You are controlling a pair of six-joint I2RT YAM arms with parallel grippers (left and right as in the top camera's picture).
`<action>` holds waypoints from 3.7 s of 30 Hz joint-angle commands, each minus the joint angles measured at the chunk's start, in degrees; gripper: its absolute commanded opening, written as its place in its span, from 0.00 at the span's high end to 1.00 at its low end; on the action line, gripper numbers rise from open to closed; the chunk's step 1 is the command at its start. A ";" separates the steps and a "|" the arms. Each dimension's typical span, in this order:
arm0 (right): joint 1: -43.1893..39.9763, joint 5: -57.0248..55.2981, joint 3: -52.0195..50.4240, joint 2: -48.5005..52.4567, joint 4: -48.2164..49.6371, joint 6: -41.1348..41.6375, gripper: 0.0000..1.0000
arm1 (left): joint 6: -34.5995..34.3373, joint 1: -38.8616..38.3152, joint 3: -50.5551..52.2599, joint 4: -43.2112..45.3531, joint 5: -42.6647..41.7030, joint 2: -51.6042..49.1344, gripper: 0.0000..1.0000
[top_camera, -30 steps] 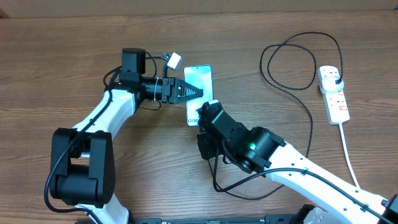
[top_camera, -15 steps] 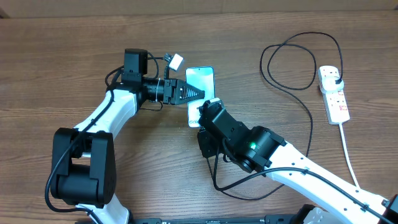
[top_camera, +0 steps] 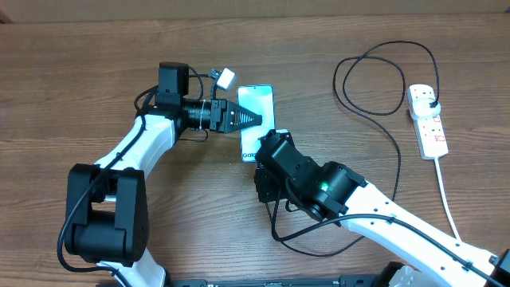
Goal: Plug charger to phone and switch on socket
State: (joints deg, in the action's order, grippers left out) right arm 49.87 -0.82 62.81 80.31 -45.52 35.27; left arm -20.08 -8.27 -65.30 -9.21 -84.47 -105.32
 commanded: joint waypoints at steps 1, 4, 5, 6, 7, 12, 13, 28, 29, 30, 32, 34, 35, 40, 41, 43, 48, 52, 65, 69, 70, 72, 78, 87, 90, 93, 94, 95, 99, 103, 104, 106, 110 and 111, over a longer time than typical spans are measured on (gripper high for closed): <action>-0.04 0.52 1.77 -1.01 0.22 1.01 0.73 | -5.05 -0.37 -0.33 0.26 1.44 0.07 0.96; -0.04 0.46 1.75 -1.01 0.42 0.98 0.73 | -6.43 -0.39 -0.33 0.26 1.55 0.07 0.96; -0.04 0.44 1.75 -1.01 0.72 0.98 0.75 | -7.08 -0.39 -0.33 0.26 1.62 0.07 0.96; -0.04 0.46 1.75 -1.01 1.11 0.98 0.77 | -7.67 -0.39 -0.33 0.22 1.88 0.07 0.96; -0.04 0.46 1.75 -1.01 1.51 0.98 0.79 | -8.70 -0.39 -0.33 0.24 1.97 0.07 0.96; -0.04 0.28 1.75 -1.01 3.02 0.98 0.85 | -10.40 -0.37 -0.33 0.24 1.92 0.07 0.96; -0.04 0.26 1.75 -1.01 3.04 0.98 0.85 | -10.97 -0.37 -0.33 0.24 1.92 0.07 0.96; -0.07 0.26 1.75 1.57 2.99 0.96 0.80 | -16.04 -0.39 -0.33 0.24 1.90 0.07 0.96; -0.07 0.26 1.75 1.57 3.02 0.96 0.83 | -15.89 -0.39 -0.33 0.24 1.90 0.07 0.96; -0.07 0.22 1.75 1.57 3.02 0.94 0.86 | -15.78 -0.39 -0.33 0.24 1.88 0.07 0.96; -0.07 -0.28 1.75 1.57 3.04 0.94 0.91 | -14.91 -0.37 -0.33 0.24 1.16 0.07 0.96; -0.07 -0.87 1.77 1.57 3.15 0.94 0.95 | -13.00 -0.39 -0.33 0.22 -0.68 0.07 0.96; -0.07 -1.05 1.77 1.57 3.30 0.94 0.96 | -11.67 -0.39 -0.33 0.24 -1.95 0.07 0.96; -0.11 -1.53 1.79 1.57 5.38 0.31 0.96 | -6.45 -0.42 -0.33 -0.22 -6.19 0.04 0.96; -0.11 -1.79 1.90 1.57 5.57 0.28 0.96 | -6.19 -0.39 -0.33 -0.22 -6.21 0.07 0.96; -0.11 -2.14 2.36 1.57 5.64 0.26 0.96 | -5.60 -0.44 -0.33 -0.22 -6.21 0.07 0.96; -0.11 -2.75 3.93 1.57 6.71 -1.20 0.96 | -4.63 -0.46 -0.33 -3.04 -6.21 0.07 0.96; -0.13 -3.82 4.04 1.57 8.09 -1.20 0.96 | -1.81 -0.46 -0.33 -5.35 -6.21 0.07 0.96; -0.11 -5.05 5.33 1.38 8.61 -1.20 0.74 | 0.39 -0.44 -0.33 -8.98 -6.19 0.07 0.96; -0.11 -3.54 7.78 0.37 5.75 -1.20 0.62 | 0.39 -0.44 -0.33 -8.96 -6.14 0.07 0.96; -0.11 -3.45 8.55 0.04 4.50 -1.20 0.58 | 0.39 -0.37 -0.33 -8.94 -6.12 0.07 0.96; -0.11 -3.58 10.54 -0.90 0.85 -1.20 0.52 | 0.37 -0.31 -0.33 -8.94 -5.05 0.07 0.96; -0.11 -3.61 17.05 -4.35 -11.69 -1.18 0.25 | -9.97 -1.01 -0.33 -8.83 6.19 0.07 0.96; -0.11 -3.65 24.02 -13.42 -26.95 -0.72 0.00 | -16.11 -6.40 -0.35 -4.74 25.94 0.07 0.96; -0.11 -4.07 24.17 -18.99 -27.06 -0.70 0.00 | -12.79 -9.14 -0.35 -4.24 30.97 0.04 0.94; -0.11 -6.10 24.17 -23.26 -27.10 -0.72 0.00 | -9.75 -10.91 -0.35 -4.31 32.22 -0.33 0.92; -0.11 -6.47 24.17 -24.55 -27.21 -0.72 0.00 | -8.55 -11.28 -0.35 -4.55 32.22 -0.39 0.92; -0.11 -6.62 24.17 -25.64 -27.34 -0.70 0.00 | -7.02 -11.52 -0.35 -5.03 32.50 -0.70 0.91; -0.11 -6.67 24.17 -28.96 -29.33 0.00 0.00 | -4.94 -11.56 -0.35 -7.02 32.83 -2.25 0.91; -0.11 -6.64 24.17 -29.90 -34.16 3.91 0.00 | -3.82 -11.50 -0.33 -7.02 34.10 -4.42 0.91; -0.11 -6.62 24.17 -29.90 -35.23 4.28 0.00 | -3.39 -11.50 -0.33 -6.73 34.29 -5.29 0.92; -0.11 -6.69 24.15 -29.90 -37.79 5.05 0.00 | -3.19 -11.58 -0.35 -6.05 34.18 -7.19 0.90; -0.11 -6.69 24.17 -29.90 -40.13 5.27 0.00 | -2.89 -11.30 -0.52 -0.83 30.10 -11.91 0.87; -0.11 -6.69 24.15 -29.90 -40.33 5.27 0.00 | -3.54 -10.97 -0.70 0.94 28.76 -13.05 0.87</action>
State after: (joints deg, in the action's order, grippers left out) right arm 49.91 -6.48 85.97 50.57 -85.65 39.31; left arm -24.84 -19.88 -65.82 -11.22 -50.59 -115.04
